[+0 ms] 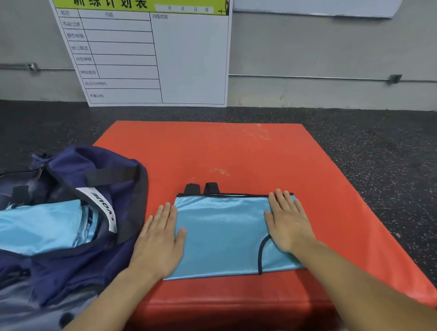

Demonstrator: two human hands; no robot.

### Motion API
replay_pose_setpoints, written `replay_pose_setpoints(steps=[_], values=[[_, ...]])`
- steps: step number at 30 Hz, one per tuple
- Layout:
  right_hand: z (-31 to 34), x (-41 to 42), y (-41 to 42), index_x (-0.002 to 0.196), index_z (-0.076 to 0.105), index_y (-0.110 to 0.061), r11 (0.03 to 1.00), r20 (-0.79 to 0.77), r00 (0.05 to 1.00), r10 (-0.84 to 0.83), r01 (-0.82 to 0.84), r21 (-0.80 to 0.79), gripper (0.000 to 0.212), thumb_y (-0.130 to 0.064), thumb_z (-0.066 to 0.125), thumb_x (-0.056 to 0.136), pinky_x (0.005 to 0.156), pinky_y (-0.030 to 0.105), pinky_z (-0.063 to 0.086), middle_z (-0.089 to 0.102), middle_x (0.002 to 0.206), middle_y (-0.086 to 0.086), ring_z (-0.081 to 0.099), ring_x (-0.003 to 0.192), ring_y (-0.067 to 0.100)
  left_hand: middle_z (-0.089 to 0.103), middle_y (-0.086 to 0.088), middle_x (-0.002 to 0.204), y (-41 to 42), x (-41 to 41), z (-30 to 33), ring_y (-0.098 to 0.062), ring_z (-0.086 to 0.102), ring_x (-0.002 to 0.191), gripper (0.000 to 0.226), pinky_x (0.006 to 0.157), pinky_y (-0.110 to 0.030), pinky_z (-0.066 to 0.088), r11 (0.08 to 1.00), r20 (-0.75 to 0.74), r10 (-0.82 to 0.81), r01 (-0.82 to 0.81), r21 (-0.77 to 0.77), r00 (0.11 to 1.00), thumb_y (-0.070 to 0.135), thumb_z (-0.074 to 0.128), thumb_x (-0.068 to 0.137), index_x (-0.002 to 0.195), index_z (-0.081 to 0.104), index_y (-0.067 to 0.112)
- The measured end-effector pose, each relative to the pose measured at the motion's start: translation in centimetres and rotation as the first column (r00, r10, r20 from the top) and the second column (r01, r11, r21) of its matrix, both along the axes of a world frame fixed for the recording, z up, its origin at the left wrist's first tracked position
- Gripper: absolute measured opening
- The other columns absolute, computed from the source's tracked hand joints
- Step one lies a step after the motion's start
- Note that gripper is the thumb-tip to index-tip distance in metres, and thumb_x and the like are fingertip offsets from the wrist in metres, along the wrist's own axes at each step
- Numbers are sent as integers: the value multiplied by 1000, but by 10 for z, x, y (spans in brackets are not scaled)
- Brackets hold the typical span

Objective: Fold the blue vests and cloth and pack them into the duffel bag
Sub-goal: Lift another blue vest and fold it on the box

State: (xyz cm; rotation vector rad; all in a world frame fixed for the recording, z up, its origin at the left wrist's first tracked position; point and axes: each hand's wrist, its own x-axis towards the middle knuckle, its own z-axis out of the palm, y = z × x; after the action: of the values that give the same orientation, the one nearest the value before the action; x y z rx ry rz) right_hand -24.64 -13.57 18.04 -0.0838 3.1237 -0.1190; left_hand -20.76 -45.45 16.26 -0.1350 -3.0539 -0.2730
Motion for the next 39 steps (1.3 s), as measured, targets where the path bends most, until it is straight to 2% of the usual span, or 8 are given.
replay_pose_setpoints(steps=[6, 12, 19, 21, 23, 29, 34, 39], values=[[15, -13, -62, 155, 34, -44, 889, 13, 902, 432, -423, -177, 46, -43, 32, 109, 126, 37, -11, -2, 171, 0, -10, 157, 18, 33, -10, 161, 17, 23, 10, -21, 29, 151, 67, 120, -36, 14, 984, -179, -177, 167, -65, 968, 48, 27, 101, 152, 41, 6], [15, -35, -85, 162, 16, -36, 927, 162, 912, 376, -368, -74, 54, -44, 27, 109, 127, 44, -7, -3, 172, -2, -9, 157, 17, 46, -7, 154, 16, 35, 10, -18, 41, 145, 65, 116, -36, 20, 961, -100, -252, 237, -143, 962, 52, 31, 102, 145, 53, 10], [13, -60, -14, 161, 13, -43, 997, 164, 983, -83, 83, 9, 59, -58, 22, 105, 126, 52, 4, 4, 171, 7, 5, 158, 27, 43, -3, 157, 4, 31, 12, -15, 34, 148, 69, 116, -35, 17, 962, -128, -254, 236, -140, 959, 56, 22, 103, 148, 50, 12], [17, -53, 9, 160, 16, -45, 993, 158, 981, -115, 114, 15, 58, -59, 23, 104, 125, 51, 12, 10, 171, 7, 12, 157, 27, 28, 0, 164, 4, 29, 12, -13, 19, 153, 77, 119, -33, 8, 965, -120, -248, 235, -112, 961, 61, 10, 100, 156, 37, 15], [22, -42, 26, 159, 18, -46, 993, 162, 980, -114, 114, 9, 57, -59, 25, 105, 124, 48, 22, 15, 170, 6, 19, 155, 27, 8, 4, 167, 5, 27, 5, -10, 3, 155, 83, 121, -31, -3, 963, -86, -262, 255, -87, 961, 64, 0, 94, 160, 19, 17], [27, 5, 54, 158, 25, -43, 996, 205, 976, -72, 80, -28, 55, -57, 29, 106, 121, 43, 28, 19, 169, 6, 24, 153, 28, 52, -3, 150, 14, 35, 3, -15, 47, 140, 66, 113, -33, 20, 957, -58, -259, 247, -153, 964, 55, 27, 101, 142, 58, 13], [35, 42, 60, 157, 30, -38, 999, 236, 971, -29, 38, -35, 54, -54, 34, 106, 117, 41, 35, 33, 162, 11, 36, 146, 30, 51, -2, 151, 38, 55, 8, -14, 46, 140, 62, 113, -34, 22, 920, -84, -368, 349, -180, 926, 53, 35, 100, 144, 56, 15], [46, 76, 50, 158, 27, -42, 954, 303, 920, 250, -181, -239, 59, -55, 44, 104, 120, 23, 20, 29, 166, -5, 28, 151, 13, 46, -1, 155, 45, 63, 20, -14, 42, 143, 61, 115, -34, 20, 936, -104, -337, 320, -147, 936, 49, 30, 102, 148, 51, 15]])
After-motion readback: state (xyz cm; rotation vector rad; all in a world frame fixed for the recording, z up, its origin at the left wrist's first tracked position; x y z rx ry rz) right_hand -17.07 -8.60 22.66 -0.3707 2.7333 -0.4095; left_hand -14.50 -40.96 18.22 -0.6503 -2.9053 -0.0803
